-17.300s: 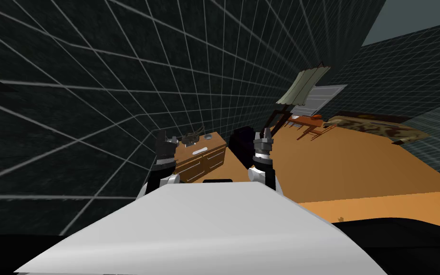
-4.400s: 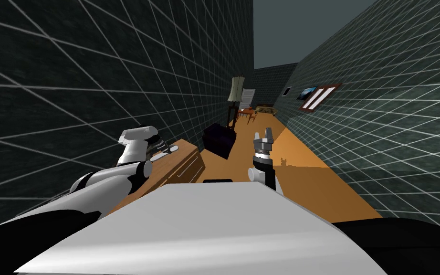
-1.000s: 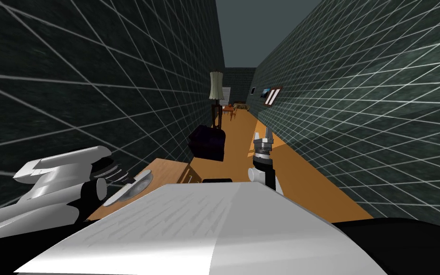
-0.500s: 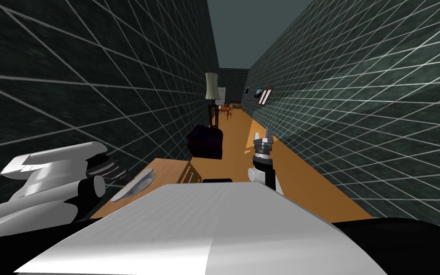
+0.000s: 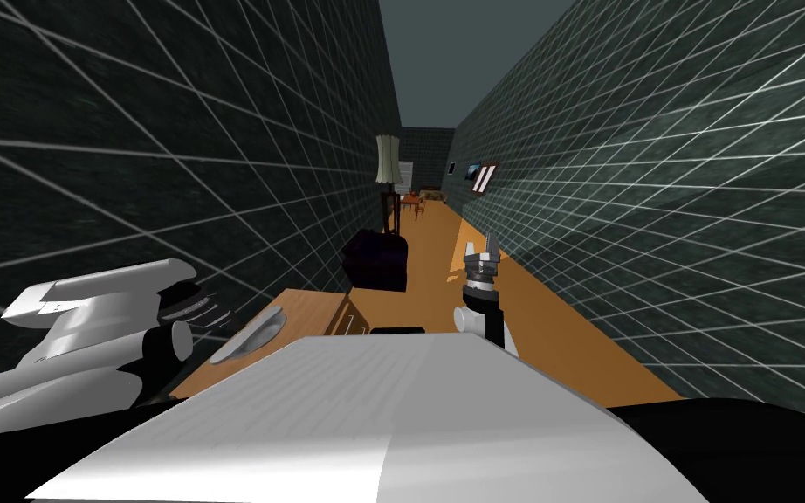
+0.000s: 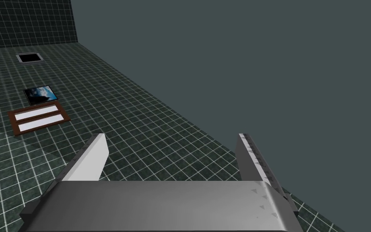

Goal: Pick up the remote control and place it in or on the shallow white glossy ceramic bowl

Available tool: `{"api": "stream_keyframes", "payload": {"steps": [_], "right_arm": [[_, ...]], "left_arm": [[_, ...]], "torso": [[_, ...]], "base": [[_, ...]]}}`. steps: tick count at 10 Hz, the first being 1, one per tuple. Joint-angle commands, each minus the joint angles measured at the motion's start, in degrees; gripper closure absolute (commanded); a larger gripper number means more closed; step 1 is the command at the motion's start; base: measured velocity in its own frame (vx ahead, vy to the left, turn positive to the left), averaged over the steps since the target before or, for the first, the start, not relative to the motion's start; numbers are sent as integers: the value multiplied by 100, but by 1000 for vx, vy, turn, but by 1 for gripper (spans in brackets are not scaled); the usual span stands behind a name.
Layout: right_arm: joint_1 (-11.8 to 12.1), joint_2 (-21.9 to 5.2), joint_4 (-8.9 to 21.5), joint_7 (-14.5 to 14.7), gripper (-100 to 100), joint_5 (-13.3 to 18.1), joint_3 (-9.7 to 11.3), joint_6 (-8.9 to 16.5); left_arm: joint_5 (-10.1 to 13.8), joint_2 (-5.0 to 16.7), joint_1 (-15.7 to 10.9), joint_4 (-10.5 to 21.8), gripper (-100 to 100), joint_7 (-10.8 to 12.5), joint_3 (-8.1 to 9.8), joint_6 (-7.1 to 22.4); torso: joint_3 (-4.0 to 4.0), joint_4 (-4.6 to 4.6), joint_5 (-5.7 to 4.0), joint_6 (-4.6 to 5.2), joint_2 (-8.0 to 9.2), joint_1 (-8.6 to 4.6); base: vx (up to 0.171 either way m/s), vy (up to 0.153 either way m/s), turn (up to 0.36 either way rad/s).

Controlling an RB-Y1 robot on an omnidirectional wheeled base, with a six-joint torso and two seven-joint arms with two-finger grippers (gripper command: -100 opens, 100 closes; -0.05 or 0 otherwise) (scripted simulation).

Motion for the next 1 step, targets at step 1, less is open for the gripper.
{"api": "stream_keyframes", "payload": {"steps": [1], "right_arm": [[0, 0, 0, 0, 0, 0, 0, 0]], "left_arm": [[0, 0, 0, 0, 0, 0, 0, 0]], "torso": [[0, 0, 0, 0, 0, 0]], "base": [[0, 0, 0]]}}
